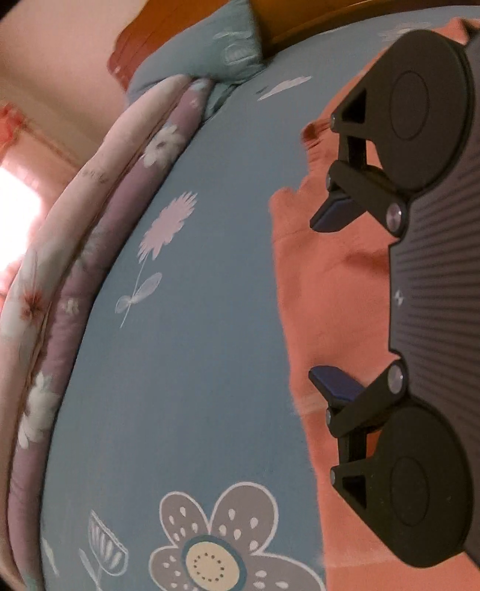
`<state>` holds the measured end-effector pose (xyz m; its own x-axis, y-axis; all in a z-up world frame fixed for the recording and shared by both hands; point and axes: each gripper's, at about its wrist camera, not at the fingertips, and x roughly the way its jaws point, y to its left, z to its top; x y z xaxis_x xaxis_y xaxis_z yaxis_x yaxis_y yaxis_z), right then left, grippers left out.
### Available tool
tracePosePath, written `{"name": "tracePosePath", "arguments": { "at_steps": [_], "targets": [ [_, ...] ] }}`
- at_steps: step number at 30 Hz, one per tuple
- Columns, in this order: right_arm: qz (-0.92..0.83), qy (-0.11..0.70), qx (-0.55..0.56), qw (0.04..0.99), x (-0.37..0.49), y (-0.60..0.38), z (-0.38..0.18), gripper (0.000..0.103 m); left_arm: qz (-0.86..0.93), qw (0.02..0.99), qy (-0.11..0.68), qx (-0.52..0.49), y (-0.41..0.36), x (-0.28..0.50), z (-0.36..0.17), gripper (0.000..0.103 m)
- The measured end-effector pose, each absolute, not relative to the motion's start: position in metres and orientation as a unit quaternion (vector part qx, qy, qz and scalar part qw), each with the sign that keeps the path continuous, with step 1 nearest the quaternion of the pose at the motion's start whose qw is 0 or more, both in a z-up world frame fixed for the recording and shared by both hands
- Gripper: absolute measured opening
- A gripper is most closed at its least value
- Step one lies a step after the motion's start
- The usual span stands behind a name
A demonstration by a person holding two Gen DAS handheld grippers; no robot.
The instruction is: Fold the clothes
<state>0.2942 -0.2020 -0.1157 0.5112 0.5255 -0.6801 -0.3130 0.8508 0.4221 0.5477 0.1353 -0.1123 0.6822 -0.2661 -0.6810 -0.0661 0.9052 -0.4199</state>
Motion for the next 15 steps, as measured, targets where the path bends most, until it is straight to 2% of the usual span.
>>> {"name": "tracePosePath", "arguments": {
  "at_steps": [8, 15],
  "targets": [
    [0.241, 0.431, 0.118, 0.861, 0.292, -0.200, -0.116, 0.103, -0.054, 0.897, 0.392, -0.196, 0.118, 0.551, -0.116, 0.077],
    [0.238, 0.429, 0.116, 0.863, 0.291, -0.198, -0.117, 0.103, -0.060, 0.901, 0.391, -0.176, 0.098, 0.550, -0.115, 0.081]
  ]
}}
